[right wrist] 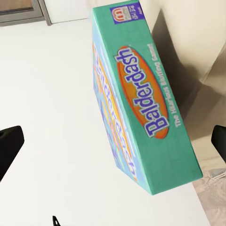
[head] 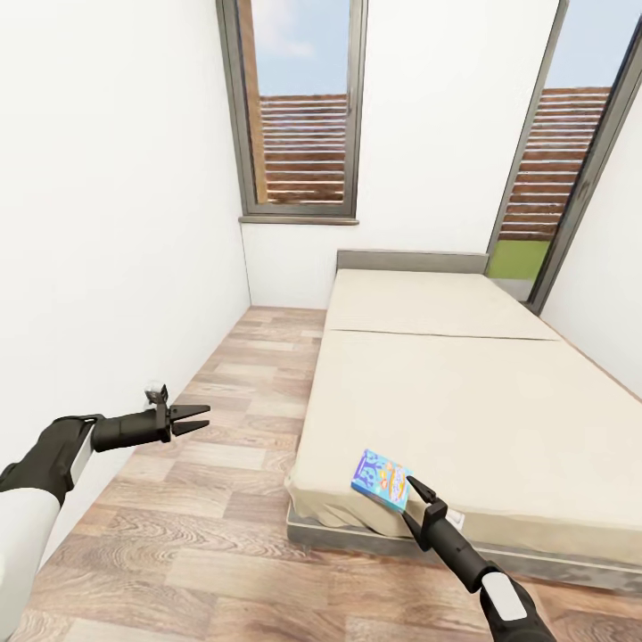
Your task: Put all the toys in the child's room - the three board games (two on the bed and one on the table), the two jigsaw puzzles on the table, and the tennis ball on the table - inside the toy box on the table in the child's room.
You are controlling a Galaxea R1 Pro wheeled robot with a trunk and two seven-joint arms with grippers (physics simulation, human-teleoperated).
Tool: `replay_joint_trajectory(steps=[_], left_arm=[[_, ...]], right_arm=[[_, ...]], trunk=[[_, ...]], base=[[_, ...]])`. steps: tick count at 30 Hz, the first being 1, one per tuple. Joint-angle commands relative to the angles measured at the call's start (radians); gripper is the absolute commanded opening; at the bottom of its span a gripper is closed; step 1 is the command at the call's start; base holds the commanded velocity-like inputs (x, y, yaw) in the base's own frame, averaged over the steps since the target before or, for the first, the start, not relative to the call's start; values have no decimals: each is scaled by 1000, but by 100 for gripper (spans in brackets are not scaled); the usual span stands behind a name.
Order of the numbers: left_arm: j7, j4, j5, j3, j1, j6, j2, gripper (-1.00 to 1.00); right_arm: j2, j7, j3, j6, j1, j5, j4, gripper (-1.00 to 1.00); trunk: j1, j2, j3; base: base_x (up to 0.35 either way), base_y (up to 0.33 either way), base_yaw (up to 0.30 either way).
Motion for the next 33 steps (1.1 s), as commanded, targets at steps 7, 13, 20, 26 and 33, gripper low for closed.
replay_joint_trajectory(steps=[7,13,20,26,33], left_arm=[[-5,0,-3,1,-1,11,0,100],[-4,0,-3,1,-1,11,0,100],[-5,0,-3,1,-1,11,0,100],[-5,0,-3,1,-1,12,0,100],[-5,0,-3,1,-1,11,0,100]], right_arm=[[1,1,-5,6,-1,0,-1,100],[1,0,-6,6,-1,0,-1,100],[1,-2,-5,5,-1,2,-1,100],[1,-4,-5,4,-1,3,-1,100],[1,-5,-5,4,-1,3,-1,100]], trunk=[[0,0,-1],[0,0,-1],[23,-42,-20],[23,-42,-20],[23,-42,-20]], base=[[1,0,0],[0,0,0],[0,0,0],[0,0,0],[0,0,0]])
